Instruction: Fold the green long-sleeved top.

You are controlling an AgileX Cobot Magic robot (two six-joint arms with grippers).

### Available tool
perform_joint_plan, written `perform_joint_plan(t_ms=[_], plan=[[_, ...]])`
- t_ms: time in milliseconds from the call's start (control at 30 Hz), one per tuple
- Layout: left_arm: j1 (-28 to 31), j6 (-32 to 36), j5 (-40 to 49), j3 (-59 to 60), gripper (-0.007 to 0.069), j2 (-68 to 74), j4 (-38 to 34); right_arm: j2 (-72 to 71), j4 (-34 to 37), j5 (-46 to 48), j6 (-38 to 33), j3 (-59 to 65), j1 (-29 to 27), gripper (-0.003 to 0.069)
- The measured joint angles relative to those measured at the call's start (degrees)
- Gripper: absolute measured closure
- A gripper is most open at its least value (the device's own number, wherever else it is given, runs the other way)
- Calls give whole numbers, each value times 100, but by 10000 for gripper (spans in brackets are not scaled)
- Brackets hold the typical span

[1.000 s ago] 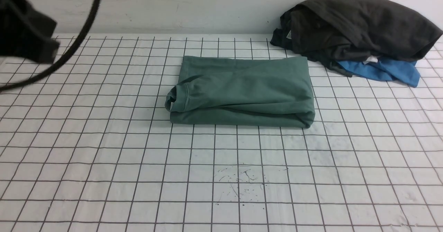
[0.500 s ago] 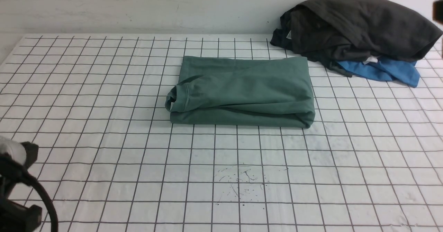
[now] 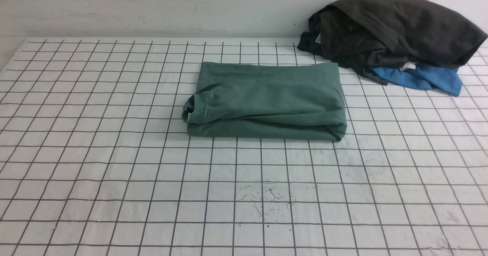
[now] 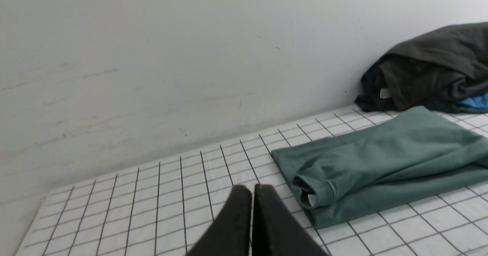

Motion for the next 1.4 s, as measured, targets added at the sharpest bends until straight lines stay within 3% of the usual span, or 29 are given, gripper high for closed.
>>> perform_joint_plan(t_ms=[367,567,833,933,1233,1300,1400], plan=[[-146,76,-131,119,631,-701,760,-25,1,536,0,1176,0,673],[-146,82,-125,119,631,-712,853,-115,1,-199,0,1856,0,673],[-146,82,-130,119,631,-712,856,-1573,-224,-345,0,1922,-75,673],[-146,82,-130,119,631,-712,860,-2194,-651,-345,0,1922,-242,673],[-146,82,-126,119,631,-712,860,-2487,-1026,-176,6,1922,-588,673],[-148,82,-126,119,631,-712,860,-2487,-1061,94,203,1922,-626,673],[-148,82,-126,119,631,-712,854,-2487,-1152,296,1054,1911,-626,673]])
